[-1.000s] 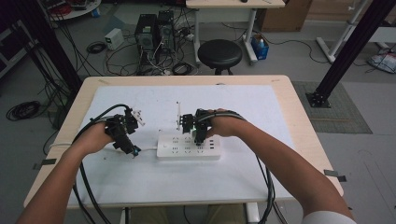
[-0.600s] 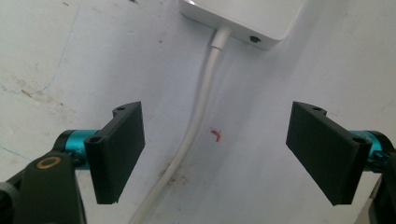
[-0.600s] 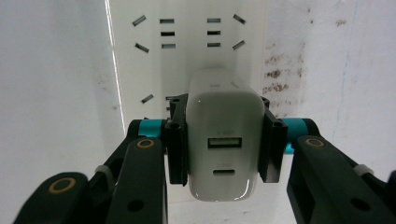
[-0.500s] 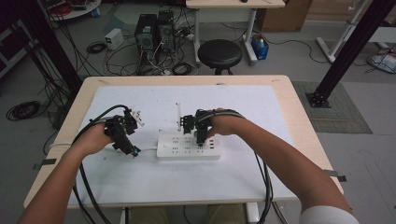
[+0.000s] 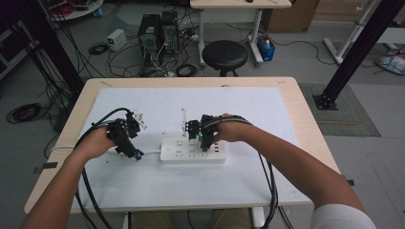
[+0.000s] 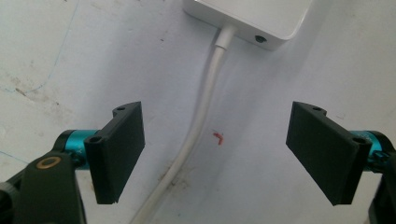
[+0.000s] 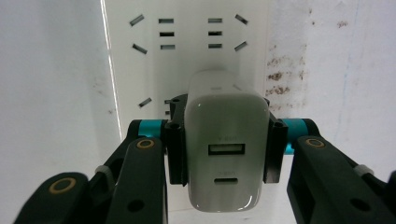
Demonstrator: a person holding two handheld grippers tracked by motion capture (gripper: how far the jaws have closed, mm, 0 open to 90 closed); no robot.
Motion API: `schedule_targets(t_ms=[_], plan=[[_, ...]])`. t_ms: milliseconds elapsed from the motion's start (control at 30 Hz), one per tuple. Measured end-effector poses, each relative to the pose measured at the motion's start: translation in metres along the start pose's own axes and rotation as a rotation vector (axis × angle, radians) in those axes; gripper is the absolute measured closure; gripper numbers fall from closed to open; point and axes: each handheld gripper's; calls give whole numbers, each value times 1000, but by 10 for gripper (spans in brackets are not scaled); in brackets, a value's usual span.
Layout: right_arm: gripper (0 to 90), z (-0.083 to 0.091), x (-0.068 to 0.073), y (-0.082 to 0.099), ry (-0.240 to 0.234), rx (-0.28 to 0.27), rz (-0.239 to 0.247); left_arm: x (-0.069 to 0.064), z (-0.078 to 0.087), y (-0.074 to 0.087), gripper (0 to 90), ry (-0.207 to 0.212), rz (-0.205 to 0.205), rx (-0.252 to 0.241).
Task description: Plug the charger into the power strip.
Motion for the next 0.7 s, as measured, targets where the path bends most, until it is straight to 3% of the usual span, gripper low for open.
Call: schedule_targets(t_ms=[133,200,267,467,700], plan=[[624,-1,-6,2,-41,-18,-31,0,-2,-1,195,4,9,0],[625,-2,-15,3,-105,-23,-69,-1,-1,-2,194,1,14,-5],[625,-2,-19,3,-128,-23,-65,-2,-1,-3,195,5,9,-8],[625,-2,-5,-1,-39,-1,-6,-2,-2,-4,195,6,6,-12],[626,-5,-10,-2,-72,-11,-42,-1,0,-1,194,8,12,-20]])
Point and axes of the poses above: each handheld gripper's, and its own axes: z roughly backward along the jaws, y roughly out of its underside, x roughly to its left, and after that the axes turned 9 degrees about z, right-handed
